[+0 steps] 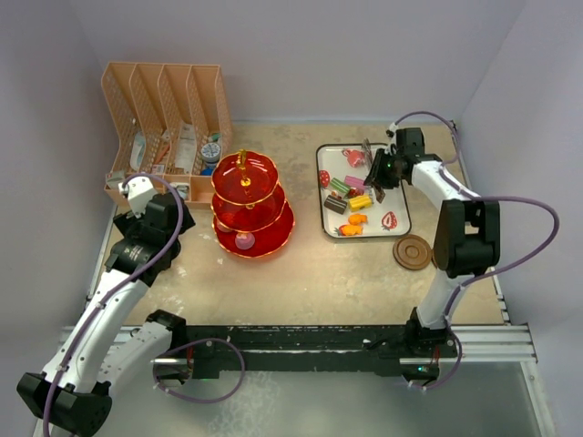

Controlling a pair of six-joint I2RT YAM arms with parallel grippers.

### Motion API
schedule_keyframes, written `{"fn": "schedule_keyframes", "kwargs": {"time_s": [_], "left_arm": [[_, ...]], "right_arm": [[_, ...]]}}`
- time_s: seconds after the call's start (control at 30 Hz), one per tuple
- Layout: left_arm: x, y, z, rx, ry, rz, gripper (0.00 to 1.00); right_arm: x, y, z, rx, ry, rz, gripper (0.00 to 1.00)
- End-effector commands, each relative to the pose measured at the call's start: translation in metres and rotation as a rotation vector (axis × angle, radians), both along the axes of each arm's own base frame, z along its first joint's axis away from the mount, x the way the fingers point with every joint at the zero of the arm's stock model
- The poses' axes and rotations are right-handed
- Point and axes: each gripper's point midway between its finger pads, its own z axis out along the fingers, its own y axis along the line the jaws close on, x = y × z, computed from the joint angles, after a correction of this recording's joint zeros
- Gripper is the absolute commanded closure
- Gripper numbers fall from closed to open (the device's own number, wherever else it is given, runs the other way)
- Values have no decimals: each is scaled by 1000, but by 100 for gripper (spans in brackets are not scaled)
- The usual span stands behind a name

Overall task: Serve the afternoon tea
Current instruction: Pick up the desert from the tray.

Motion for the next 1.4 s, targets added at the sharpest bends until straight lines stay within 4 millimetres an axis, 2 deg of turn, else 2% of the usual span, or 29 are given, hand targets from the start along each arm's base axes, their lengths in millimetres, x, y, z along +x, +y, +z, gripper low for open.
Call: {"fn": "schedule_keyframes", "kwargs": {"time_s": [0.0,0.17,0.43,0.73,0.83,0.93,1.1,1.2,1.27,1.37], "left_arm": [[6,-3,12,-15,-46,-4,3],[7,-3,10,-12,-39,-4,3],[7,-3,10,-11,-39,-1,4],[9,-5,8,-9,-27,-11,4],[9,-5,8,-8,-25,-11,4],[9,-5,7,-8,-24,-11,4],[9,-4,7,-7,-23,-9,4],[9,-4,7,-7,-23,-8,4],[9,-4,7,-6,-22,-8,4],[9,-5,7,-7,-22,-10,4]], "right_arm": [[7,5,3,-23,-18,53,71],[6,24,-8,-50,23,138,72],[4,51,-6,-86,17,216,72],[-2,58,-2,-86,18,265,72],[-8,69,8,-67,-1,310,72],[-16,78,29,-38,-46,353,72],[-25,77,70,-25,-133,344,71],[-32,72,86,-25,-158,306,70],[-33,61,93,-48,-179,218,68],[-34,44,89,-75,-188,141,66]]}}
